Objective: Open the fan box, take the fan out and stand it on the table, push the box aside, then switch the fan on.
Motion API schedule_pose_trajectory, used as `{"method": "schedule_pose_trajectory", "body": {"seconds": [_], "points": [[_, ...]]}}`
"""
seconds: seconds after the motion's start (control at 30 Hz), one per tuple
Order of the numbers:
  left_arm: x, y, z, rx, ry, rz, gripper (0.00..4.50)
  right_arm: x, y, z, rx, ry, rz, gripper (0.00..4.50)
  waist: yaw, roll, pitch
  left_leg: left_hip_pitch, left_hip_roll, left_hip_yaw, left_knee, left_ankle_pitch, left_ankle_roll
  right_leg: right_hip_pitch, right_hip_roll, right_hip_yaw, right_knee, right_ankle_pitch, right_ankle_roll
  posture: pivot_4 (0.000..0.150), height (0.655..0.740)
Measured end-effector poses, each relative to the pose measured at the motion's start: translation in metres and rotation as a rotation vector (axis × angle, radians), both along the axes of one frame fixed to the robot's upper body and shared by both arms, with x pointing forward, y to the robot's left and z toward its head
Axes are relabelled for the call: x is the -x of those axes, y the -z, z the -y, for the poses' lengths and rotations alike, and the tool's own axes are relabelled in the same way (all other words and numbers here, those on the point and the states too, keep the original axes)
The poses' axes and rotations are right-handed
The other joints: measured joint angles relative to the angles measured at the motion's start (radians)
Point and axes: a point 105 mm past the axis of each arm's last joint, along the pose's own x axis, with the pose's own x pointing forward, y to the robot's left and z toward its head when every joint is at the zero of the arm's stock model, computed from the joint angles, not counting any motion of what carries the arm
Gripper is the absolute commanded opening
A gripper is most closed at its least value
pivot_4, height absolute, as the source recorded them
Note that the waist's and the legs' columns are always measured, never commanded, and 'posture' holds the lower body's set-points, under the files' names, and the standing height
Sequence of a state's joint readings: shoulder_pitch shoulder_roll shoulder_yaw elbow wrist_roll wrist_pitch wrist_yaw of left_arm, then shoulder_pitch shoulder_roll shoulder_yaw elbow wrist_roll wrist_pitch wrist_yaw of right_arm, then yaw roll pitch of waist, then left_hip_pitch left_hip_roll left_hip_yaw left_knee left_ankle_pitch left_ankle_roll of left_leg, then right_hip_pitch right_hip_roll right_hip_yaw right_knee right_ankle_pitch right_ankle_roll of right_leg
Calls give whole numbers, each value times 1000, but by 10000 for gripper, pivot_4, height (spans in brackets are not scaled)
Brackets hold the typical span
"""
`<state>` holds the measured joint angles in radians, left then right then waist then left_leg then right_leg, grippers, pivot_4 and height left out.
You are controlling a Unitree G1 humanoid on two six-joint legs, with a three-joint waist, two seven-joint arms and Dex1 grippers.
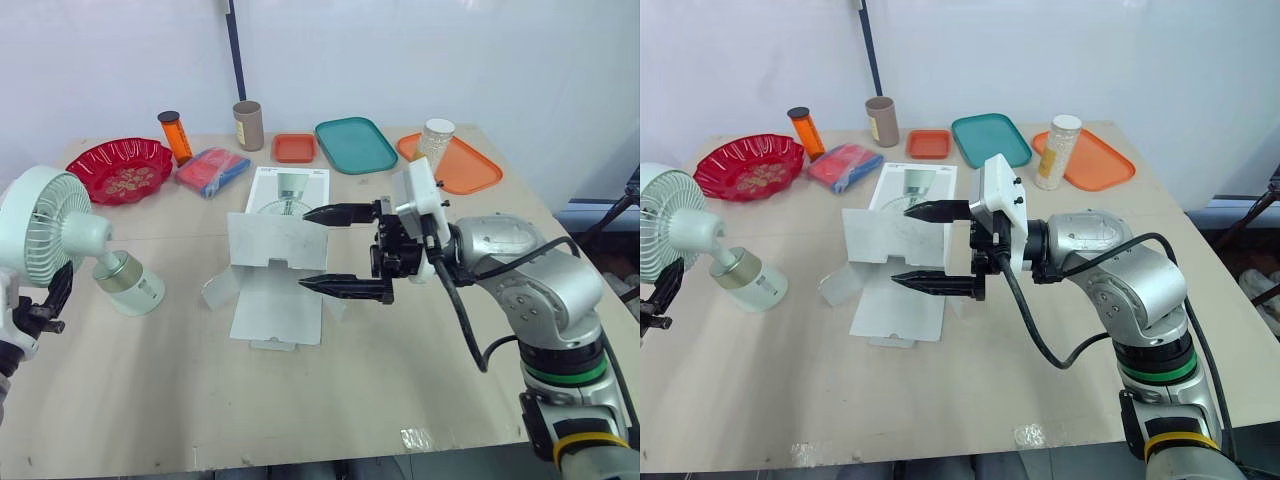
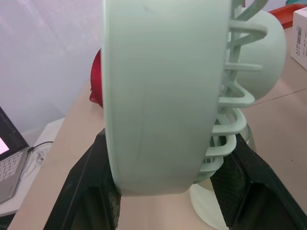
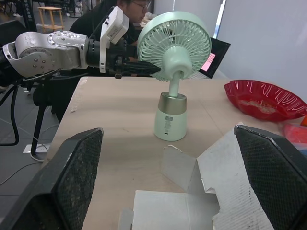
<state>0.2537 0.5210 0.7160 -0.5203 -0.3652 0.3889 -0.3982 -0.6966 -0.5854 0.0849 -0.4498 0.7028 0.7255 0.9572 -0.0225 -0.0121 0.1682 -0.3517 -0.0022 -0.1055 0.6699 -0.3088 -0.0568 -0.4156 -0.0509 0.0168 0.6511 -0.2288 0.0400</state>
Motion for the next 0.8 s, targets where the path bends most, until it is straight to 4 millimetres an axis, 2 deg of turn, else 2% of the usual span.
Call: {"method": "schedule_pose_trajectory", "body": {"seconds": [0.27, 0.8], "points": [[-4, 7, 4, 140, -6, 25, 20292, 0, 0, 0, 2, 2, 1, 45000, 0, 3, -2, 0, 0, -1, 0, 0, 0, 1, 0, 0, 0, 0, 0, 1500, 7255], [-9, 10, 9, 185, 33, 17, 20292, -2, 0, 0, 7, 12, 8, 45000, 1, 5, -3, 6, -2, -3, -1, 0, 0, 8, 0, 0, -2, -2, 2, 1500, 7255]]}}
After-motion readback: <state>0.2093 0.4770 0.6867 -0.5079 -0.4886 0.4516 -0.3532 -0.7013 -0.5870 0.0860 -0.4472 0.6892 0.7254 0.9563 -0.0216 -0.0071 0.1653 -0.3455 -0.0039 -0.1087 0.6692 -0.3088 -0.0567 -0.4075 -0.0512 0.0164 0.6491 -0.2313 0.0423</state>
